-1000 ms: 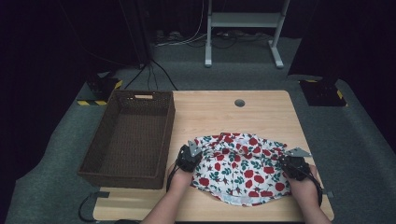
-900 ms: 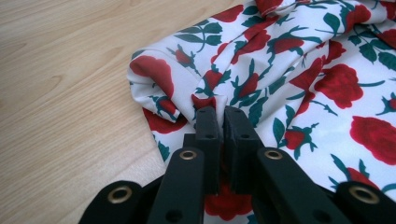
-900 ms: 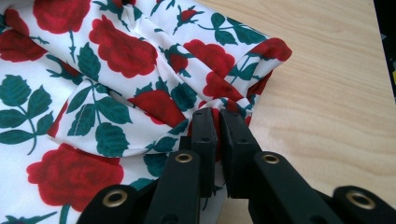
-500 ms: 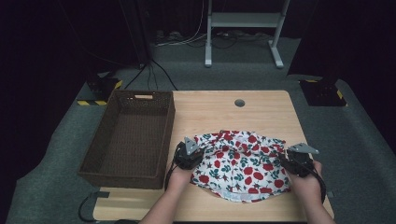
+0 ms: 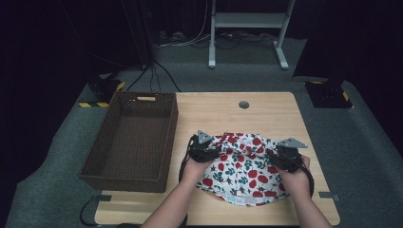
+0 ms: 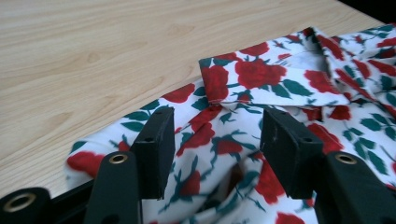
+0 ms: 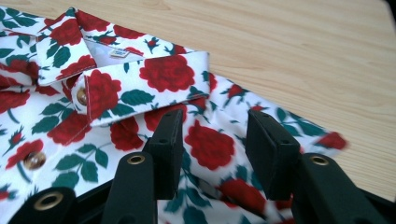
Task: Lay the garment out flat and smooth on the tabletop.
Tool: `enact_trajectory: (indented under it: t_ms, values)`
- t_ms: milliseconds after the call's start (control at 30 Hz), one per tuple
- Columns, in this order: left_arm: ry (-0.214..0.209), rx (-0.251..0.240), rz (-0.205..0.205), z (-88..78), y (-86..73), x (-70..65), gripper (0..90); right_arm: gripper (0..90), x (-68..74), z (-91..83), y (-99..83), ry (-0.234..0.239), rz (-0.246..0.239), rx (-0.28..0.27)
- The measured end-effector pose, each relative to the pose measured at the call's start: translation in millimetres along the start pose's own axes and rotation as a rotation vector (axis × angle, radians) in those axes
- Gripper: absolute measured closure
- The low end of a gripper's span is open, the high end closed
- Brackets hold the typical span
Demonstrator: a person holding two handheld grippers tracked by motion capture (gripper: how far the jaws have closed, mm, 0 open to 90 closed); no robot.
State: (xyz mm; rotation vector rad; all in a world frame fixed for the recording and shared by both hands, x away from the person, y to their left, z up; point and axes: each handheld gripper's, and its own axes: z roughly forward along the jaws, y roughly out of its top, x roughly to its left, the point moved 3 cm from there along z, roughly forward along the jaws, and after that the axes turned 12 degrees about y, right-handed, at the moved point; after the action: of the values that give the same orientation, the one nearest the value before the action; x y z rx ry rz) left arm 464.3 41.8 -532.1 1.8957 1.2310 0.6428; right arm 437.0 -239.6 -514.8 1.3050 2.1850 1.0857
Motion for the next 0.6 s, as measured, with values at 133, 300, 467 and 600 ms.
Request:
enact_trajectory:
  t_ms: [133, 300, 467, 600]
  values:
    - [-0.009, 0.022, -0.011, 13.4, 4.3, -5.4, 43.8, 56.9, -1.8, 17.8, 2.3, 0.007, 0.019, 0.023]
    - [-0.006, 0.035, 0.02, 24.4, 8.9, -15.9, 43.8, 56.1, -4.6, 33.6, 6.9, 0.005, 0.027, 0.047]
    - [-0.011, 0.056, 0.037, 32.6, 6.2, -22.4, 49.5, 57.3, -5.7, 46.9, 3.6, 0.01, 0.045, 0.084]
    - [-0.013, 0.064, 0.057, 34.4, 4.0, -25.7, 58.8, 65.7, -2.6, 51.7, -0.8, 0.009, 0.033, 0.103]
